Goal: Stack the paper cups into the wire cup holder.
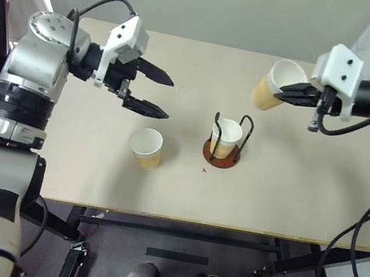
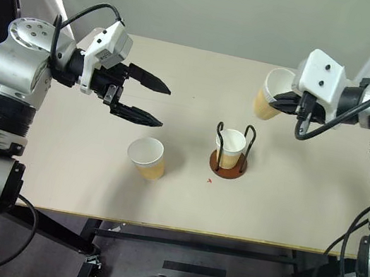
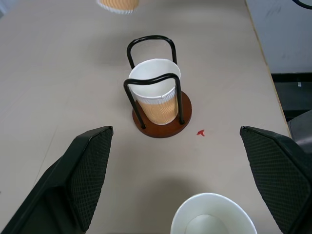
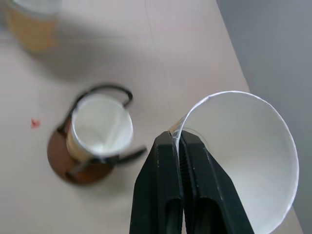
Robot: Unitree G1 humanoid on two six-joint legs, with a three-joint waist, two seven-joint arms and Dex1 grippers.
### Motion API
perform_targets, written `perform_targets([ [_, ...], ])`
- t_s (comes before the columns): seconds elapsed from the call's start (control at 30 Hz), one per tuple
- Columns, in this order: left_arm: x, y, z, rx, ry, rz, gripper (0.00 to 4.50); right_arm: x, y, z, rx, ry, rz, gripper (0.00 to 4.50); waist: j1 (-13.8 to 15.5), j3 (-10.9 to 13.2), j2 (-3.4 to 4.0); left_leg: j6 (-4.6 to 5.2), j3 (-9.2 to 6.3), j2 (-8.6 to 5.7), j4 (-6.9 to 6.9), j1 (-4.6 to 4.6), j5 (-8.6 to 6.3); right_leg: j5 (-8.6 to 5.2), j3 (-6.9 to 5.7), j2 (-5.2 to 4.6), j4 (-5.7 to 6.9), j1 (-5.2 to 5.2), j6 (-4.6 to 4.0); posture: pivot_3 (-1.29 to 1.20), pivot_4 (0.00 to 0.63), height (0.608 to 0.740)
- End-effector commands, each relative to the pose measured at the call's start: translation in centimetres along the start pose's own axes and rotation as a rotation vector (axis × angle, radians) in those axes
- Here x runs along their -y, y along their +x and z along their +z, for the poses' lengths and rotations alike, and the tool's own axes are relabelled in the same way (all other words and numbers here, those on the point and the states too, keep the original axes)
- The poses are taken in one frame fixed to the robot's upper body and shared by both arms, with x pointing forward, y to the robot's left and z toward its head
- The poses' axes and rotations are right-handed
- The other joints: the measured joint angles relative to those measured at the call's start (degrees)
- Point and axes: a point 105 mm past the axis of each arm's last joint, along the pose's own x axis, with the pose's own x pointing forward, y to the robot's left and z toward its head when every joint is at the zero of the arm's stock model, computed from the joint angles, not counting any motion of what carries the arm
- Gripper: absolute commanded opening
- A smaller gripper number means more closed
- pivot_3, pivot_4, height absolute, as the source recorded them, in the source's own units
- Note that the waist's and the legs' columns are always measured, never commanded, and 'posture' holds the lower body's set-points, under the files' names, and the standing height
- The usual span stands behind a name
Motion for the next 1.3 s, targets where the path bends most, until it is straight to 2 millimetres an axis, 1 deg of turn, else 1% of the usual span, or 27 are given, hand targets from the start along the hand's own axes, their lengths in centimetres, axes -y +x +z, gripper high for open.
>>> perform_targets([
  [0.03,0.0,-1.1,1.6,0.026,0.057,0.007,4.50,0.6,-0.1,2.6,0.061,-0.061,-0.021,0.04,0.0,0.0,0.00,0.00,-0.01,0.00,0.00,0.00,0.00,0.00,0.00,0.00,0.00,0.00,0.00,0.00,0.150,0.740],
  [0.13,0.0,-1.1,1.6,0.028,0.056,0.006,4.50,-0.3,0.9,3.2,0.088,-0.064,0.015,0.04,0.0,0.0,0.00,0.00,-0.02,-0.01,0.02,0.00,0.00,-0.01,0.00,0.00,0.01,0.00,-0.02,0.00,0.150,0.740],
  [0.27,0.0,-1.1,1.6,0.028,0.057,0.007,4.50,-1.7,2.2,3.2,0.105,-0.056,0.076,0.04,-0.1,0.0,0.00,-0.03,-0.02,0.00,0.03,0.01,0.02,-0.05,-0.01,0.00,0.06,-0.01,-0.12,0.00,0.150,0.740],
  [0.4,0.1,-1.1,1.7,0.029,0.057,0.005,4.50,-2.7,3.1,2.8,0.104,-0.045,0.106,0.04,-0.1,0.0,0.00,-0.06,-0.05,-0.01,0.05,0.01,0.05,-0.04,-0.03,0.00,0.06,0.01,-0.20,0.00,0.150,0.740],
  [0.57,0.2,-1.1,1.7,0.030,0.057,0.003,4.50,-3.3,4.0,1.9,0.080,-0.042,0.125,0.04,-0.1,0.0,0.00,-0.07,-0.06,-0.01,0.07,0.01,0.08,-0.01,-0.03,0.00,0.06,0.01,-0.24,0.00,0.150,0.740],
  [0.9,0.2,-1.1,1.9,0.029,0.058,0.005,4.50,-3.3,4.4,1.0,0.055,-0.040,0.136,0.04,-0.2,0.0,0.00,-0.08,-0.05,-0.01,0.07,0.01,0.09,0.00,-0.03,0.00,0.07,0.00,-0.25,0.00,0.150,0.740],
  [1.13,0.1,-1.0,1.9,0.030,0.060,0.006,4.50,-4.1,4.1,0.4,0.033,-0.035,0.177,0.04,-0.2,0.0,0.00,-0.09,-0.06,-0.01,0.07,0.01,0.10,0.01,-0.03,0.01,0.07,0.00,-0.24,0.00,0.150,0.740],
  [1.3,0.2,-0.9,2.0,0.033,0.061,0.005,4.50,-4.9,4.5,-0.2,0.006,-0.046,0.212,0.04,-0.2,0.0,0.00,-0.10,-0.06,0.00,0.07,0.01,0.10,0.01,-0.03,0.01,0.08,0.00,-0.24,0.00,0.150,0.740],
])
